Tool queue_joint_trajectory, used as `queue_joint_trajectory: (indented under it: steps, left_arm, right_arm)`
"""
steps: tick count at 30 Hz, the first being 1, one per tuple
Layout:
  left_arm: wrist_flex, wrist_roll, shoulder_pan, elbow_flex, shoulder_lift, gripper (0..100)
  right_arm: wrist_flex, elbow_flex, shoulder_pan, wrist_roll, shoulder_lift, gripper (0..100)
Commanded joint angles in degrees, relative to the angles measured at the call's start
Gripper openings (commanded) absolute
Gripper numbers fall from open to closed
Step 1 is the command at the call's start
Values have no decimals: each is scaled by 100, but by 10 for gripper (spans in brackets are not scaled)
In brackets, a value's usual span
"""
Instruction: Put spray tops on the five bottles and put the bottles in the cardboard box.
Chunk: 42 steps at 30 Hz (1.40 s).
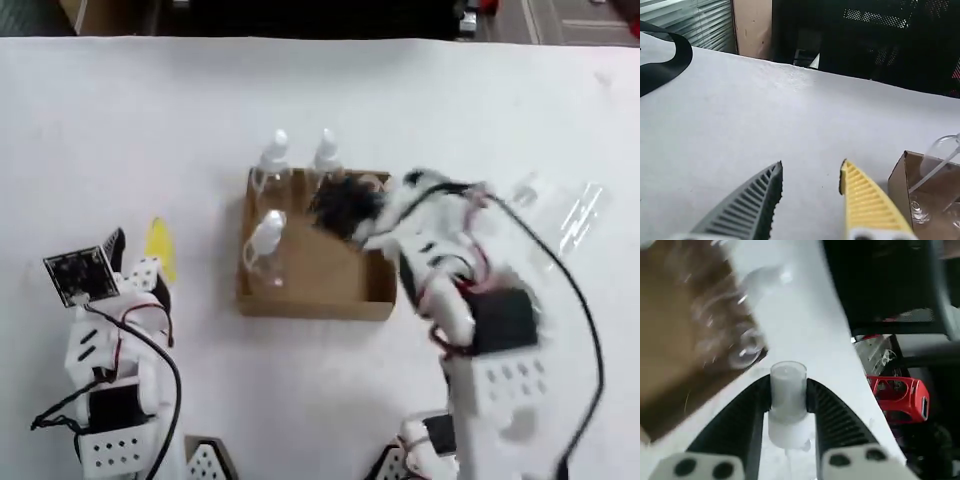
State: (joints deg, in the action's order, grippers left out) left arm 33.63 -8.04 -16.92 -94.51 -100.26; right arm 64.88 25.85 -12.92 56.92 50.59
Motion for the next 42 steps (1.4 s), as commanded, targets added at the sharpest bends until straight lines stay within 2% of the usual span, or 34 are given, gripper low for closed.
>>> queue_joint_trajectory:
  steps: [1,4,8,12,17,21,27,36,42]
  left_arm:
    - [44,53,48,44,-92,181]
    - [44,53,48,44,-92,181]
    - [44,53,48,44,-92,181]
    - [44,53,48,53,-92,181]
    - [44,53,48,53,-92,181]
    - [35,53,48,62,-92,181]
    - [9,53,48,62,-92,181]
    - [9,53,48,70,-92,181]
    - [0,53,48,70,-92,181]
  right_arm:
    - [-523,-941,409,-3341,215,15]
    - [-549,-1415,725,-4800,-101,15]
    - [-558,-1890,699,-6312,-585,15]
    - [-1165,-2057,576,-7270,-971,15]
    - [-1991,-2048,576,-8079,-1429,15]
    - [-2352,-2048,497,-8448,-1877,15]
    - [-2677,-2013,251,-8466,-2281,15]
    - [-3196,-1705,673,-8457,-2589,15]
    - [-3292,-1468,655,-8448,-2589,15]
